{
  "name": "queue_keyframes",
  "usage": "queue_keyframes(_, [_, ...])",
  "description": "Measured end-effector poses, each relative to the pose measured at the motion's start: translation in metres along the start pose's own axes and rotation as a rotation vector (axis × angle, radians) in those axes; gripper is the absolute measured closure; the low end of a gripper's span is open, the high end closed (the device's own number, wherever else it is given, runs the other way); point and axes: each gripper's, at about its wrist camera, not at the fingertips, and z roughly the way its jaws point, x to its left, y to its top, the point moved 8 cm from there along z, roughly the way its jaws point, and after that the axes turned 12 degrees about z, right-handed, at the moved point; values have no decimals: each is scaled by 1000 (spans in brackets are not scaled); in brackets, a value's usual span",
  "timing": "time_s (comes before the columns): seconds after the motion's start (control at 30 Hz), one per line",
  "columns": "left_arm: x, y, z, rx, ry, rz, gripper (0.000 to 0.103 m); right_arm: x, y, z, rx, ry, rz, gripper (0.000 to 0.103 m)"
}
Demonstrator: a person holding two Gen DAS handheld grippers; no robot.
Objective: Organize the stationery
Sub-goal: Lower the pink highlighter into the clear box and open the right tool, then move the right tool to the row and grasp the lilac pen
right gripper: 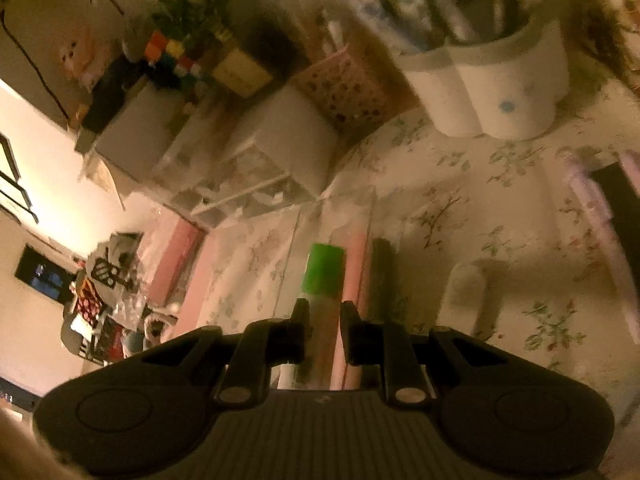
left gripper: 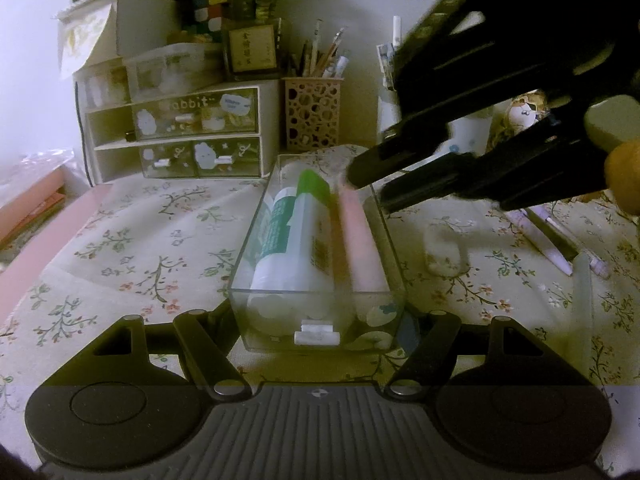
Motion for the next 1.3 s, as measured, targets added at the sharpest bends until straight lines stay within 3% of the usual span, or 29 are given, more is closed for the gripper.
queue_keyframes(0.17, [0,0,0,0,0,-1,30,-24,13,-28,-75,-7,39,83])
queue_keyframes(0.37, [0,0,0,0,-1,-1,30,-73,29,-66,-200,-202,10,83])
queue_keyframes(0.63, [0,0,0,0,-1,-1,30,-114,18,-99,-243,-308,3,83])
queue_keyframes(0.73, [0,0,0,-1,-2,-1,30,-117,22,-91,-239,-355,-49,83])
queue_keyframes(0.9, [0,0,-1,-3,2,-8,30,-90,38,-69,-236,-296,-152,83])
queue_keyframes(1.03, [0,0,-2,-4,0,-10,31,-84,61,-39,-231,-438,-290,83])
queue_keyframes(1.17, [1,0,-1,-2,-1,-4,31,-87,65,-9,-139,-461,-345,81])
queue_keyframes(1.3, [1,0,-1,-2,-1,-4,31,-85,58,-5,-129,-468,-350,84])
